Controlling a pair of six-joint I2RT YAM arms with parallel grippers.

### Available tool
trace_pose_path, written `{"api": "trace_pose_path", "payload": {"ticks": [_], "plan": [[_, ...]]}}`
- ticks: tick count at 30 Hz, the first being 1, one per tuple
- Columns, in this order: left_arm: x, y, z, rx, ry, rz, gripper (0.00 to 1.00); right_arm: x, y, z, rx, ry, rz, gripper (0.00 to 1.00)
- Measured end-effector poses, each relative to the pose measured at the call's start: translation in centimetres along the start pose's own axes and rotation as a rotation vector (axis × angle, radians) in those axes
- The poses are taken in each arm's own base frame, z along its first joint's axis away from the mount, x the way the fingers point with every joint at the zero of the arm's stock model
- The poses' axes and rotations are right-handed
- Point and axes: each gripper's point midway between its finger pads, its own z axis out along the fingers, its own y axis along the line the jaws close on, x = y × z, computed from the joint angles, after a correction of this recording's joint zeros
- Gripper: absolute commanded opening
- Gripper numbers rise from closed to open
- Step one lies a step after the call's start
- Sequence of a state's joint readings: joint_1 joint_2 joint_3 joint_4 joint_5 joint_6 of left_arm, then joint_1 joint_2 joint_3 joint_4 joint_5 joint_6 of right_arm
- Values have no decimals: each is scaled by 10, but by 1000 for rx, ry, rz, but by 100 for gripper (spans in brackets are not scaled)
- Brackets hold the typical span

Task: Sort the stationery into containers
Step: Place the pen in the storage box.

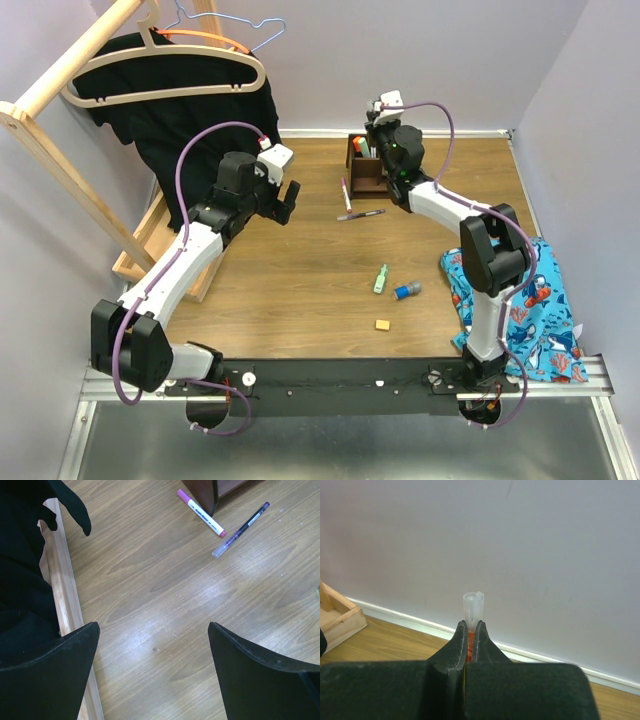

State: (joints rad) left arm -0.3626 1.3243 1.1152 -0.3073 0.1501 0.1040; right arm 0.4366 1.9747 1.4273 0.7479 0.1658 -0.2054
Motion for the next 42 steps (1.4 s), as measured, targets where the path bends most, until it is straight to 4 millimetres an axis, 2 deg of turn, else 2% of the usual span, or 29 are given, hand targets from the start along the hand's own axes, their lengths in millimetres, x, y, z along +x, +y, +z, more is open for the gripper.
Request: {"api": "trace_pose_path", "payload": {"ticks": [13, 26, 27, 30, 31, 33, 34, 37, 42], "plan": [[-1, -1, 0, 2, -3, 2, 99, 51, 7, 4, 7, 120, 8, 1], [-3, -4, 2, 8, -14, 8, 99, 69, 9, -4, 8, 181, 22, 2], [-3, -5, 2, 9, -14, 8, 99, 72, 9, -6, 7, 189, 22, 4], [0, -8, 2, 15, -10, 10, 99, 75, 9, -8, 7, 199, 22, 21], [1, -8, 2, 16, -10, 11, 99, 75, 9, -9, 7, 203, 24, 32], [0, -9, 2, 17, -11, 11, 99, 75, 9, -11, 7, 210, 27, 40], [0, -8, 2, 17, -13, 11, 99, 74, 9, -12, 6, 214, 27, 48], [-3, -8, 0, 15, -24, 13, 99, 73, 8, -14, 5, 229, 33, 60], [-1, -9, -3, 13, -39, 15, 99, 65, 6, -20, -1, 267, 37, 64]]}}
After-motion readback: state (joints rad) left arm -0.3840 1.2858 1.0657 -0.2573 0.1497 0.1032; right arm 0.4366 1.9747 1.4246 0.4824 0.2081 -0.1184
